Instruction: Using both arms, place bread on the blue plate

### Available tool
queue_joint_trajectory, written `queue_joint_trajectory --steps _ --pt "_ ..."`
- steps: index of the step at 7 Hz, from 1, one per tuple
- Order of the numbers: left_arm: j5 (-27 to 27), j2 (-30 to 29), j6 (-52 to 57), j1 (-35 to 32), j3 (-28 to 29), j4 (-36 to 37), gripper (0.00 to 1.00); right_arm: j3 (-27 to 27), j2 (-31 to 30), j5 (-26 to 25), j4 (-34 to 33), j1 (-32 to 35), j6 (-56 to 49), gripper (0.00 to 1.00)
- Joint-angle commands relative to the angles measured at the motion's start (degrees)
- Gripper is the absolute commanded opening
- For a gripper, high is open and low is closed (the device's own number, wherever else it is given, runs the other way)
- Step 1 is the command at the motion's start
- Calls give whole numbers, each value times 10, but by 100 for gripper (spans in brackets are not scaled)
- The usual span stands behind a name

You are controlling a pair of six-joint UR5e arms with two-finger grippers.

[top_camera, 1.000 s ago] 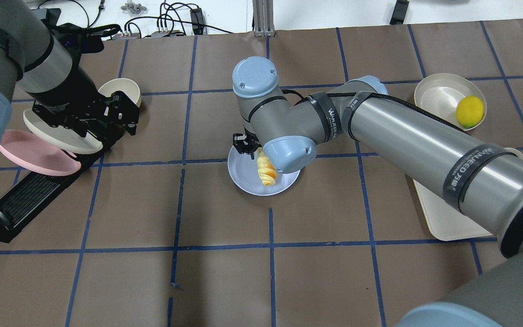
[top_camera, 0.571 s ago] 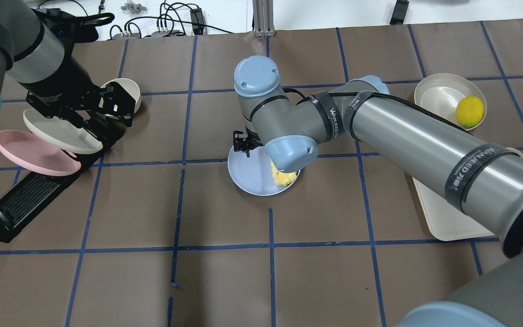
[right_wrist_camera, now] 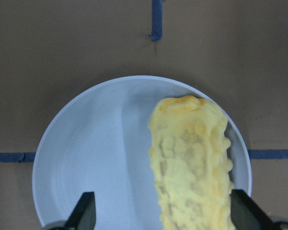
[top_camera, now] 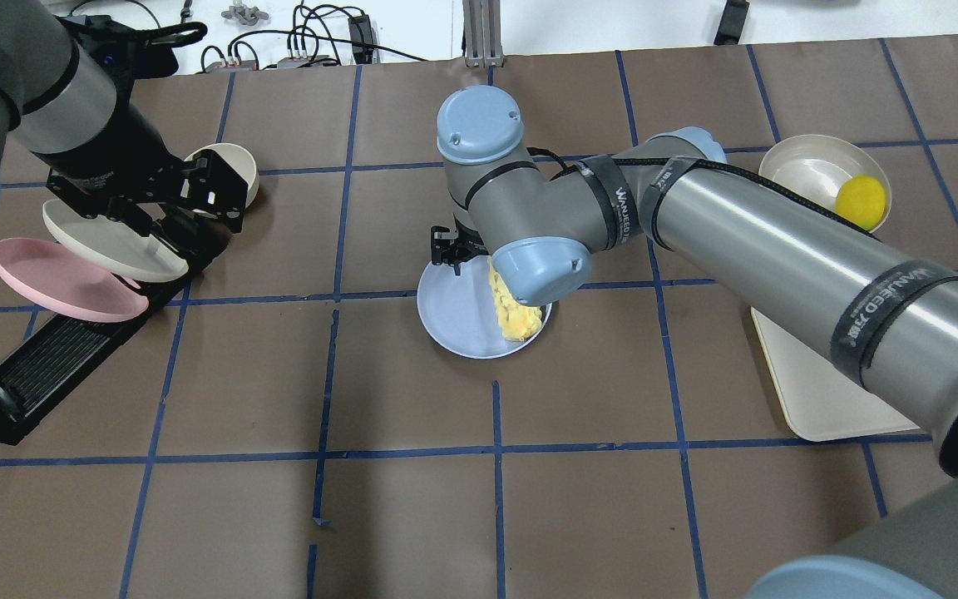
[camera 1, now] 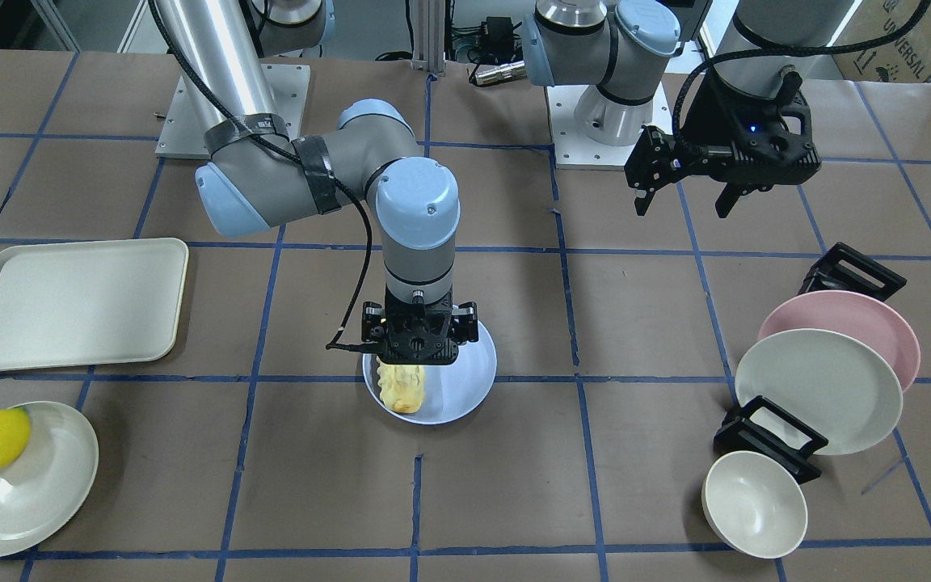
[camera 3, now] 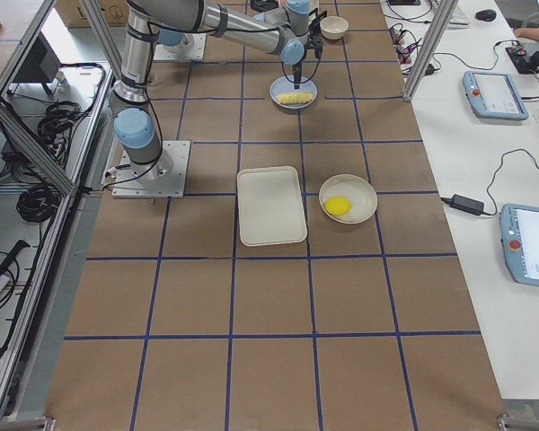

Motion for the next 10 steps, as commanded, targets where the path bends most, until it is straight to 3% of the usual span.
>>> queue_joint_trajectory --steps 1,4,6,9,10 --pt "0 0 -1 0 -1 1 100 -6 -31 1 9 -37 -40 100" --pt "3 0 -1 -1 -2 1 100 -31 -106 4 98 -91 -45 100" --pt "7 1 -5 -2 -1 1 100 -26 -111 -1 68 -128 -52 100" --pt "7 -1 -5 -3 -2 1 100 -25 -142 47 -2 -201 -236 100" --pt "8 3 -5 -4 -4 -3 100 -33 -184 42 116 -201 -225 100"
